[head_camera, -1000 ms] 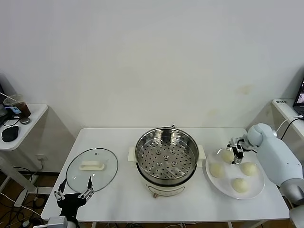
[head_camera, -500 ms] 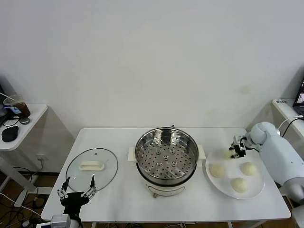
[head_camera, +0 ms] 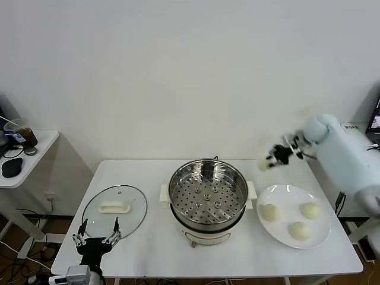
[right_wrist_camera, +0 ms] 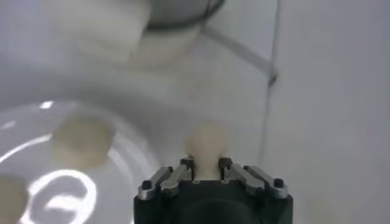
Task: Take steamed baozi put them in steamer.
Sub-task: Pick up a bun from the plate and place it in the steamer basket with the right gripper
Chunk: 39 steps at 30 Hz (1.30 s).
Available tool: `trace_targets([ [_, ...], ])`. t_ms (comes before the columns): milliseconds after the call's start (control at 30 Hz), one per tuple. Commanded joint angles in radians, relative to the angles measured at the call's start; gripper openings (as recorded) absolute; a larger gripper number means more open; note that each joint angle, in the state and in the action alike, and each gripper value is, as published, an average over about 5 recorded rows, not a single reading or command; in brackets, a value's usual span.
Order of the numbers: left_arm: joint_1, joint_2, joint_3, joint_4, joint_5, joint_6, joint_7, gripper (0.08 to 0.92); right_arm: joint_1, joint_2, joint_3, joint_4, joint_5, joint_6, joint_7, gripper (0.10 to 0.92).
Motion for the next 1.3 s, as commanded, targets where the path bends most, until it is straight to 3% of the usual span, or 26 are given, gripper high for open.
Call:
trace_targets([
  [33, -0.009, 0.0, 0.003, 0.014, 0.008, -0.003, -0.002, 0.823, 0.207, 0.103, -0.202, 0.002, 0.154, 0.178, -0.064, 0.306],
  [300, -0.011, -0.009, 0.013, 0.041, 0.007, -0.015, -0.012, 0.823, 0.2, 0.205, -0.288, 0.129, 0.109, 0.288, -0.077, 0.308],
  [533, 0.007, -0.011, 0.012, 0.026, 0.007, -0.019, -0.012, 0.823, 0.124, 0.218, -0.307, 0.246, -0.067, 0.355, -0.026, 0.306],
  [833, 0.001, -0.013, 0.015, 0.027, 0.007, -0.017, -0.011, 0.823, 0.032, 0.297, -0.242, 0.144, -0.385, 0.436, 0.043, 0.312],
  [1033, 0.007, -0.015, 0.01, 0.016, 0.007, -0.016, -0.01, 0.823, 0.003, 0.338, -0.212, 0.057, -0.418, 0.436, 0.078, 0.368],
  [1300, 0.009, -0.017, 0.009, 0.016, 0.007, -0.014, -0.009, 0.823, -0.012, 0.342, -0.216, 0.072, -0.371, 0.435, 0.048, 0.39],
])
